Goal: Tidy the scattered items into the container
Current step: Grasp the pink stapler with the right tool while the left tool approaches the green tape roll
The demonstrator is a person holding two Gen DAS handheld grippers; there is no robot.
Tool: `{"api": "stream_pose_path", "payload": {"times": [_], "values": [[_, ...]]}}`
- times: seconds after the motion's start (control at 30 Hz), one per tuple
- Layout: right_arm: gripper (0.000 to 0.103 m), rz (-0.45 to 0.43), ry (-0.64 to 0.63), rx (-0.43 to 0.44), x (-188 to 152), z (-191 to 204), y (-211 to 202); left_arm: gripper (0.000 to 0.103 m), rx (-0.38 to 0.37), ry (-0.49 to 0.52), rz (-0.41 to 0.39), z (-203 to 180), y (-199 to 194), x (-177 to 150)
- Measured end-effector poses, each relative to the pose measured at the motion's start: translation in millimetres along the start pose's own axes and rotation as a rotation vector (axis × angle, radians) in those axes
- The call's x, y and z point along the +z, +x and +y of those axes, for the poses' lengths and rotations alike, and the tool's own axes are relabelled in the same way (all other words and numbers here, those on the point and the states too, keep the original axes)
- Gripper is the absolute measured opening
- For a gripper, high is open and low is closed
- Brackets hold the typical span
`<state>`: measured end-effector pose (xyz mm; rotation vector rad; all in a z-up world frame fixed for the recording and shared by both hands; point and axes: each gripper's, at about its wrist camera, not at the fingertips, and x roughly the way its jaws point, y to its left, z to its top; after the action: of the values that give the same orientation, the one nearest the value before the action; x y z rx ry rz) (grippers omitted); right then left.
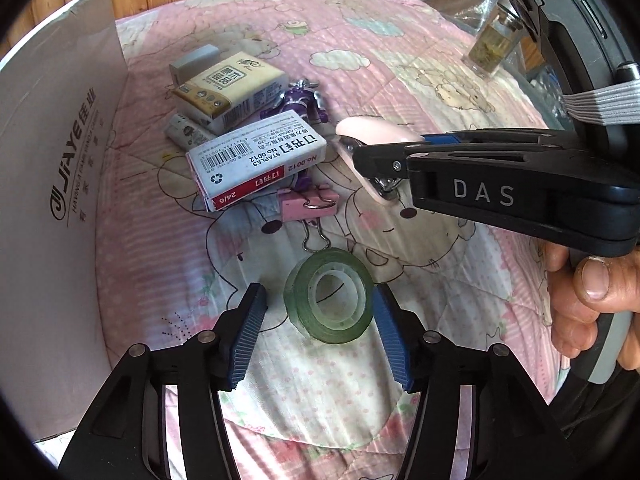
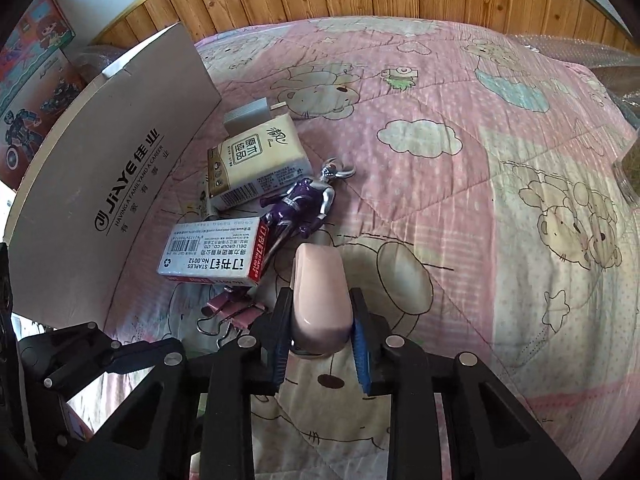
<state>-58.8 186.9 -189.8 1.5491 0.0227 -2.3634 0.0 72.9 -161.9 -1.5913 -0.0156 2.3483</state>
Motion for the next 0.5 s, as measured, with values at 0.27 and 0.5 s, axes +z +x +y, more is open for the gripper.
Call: {"api": "stream_pose_path", "payload": {"times": [0.27, 0.5], "values": [[0.028, 0.018, -0.014, -0.041, -10, -11, -12, 0.049, -0.056, -0.049, -0.021, 1, 0, 1], [0.028, 0.028, -0.017, -0.032, -15, -20, -11, 0.049, -0.062, -0.081, -0.039, -1, -1, 3]]}}
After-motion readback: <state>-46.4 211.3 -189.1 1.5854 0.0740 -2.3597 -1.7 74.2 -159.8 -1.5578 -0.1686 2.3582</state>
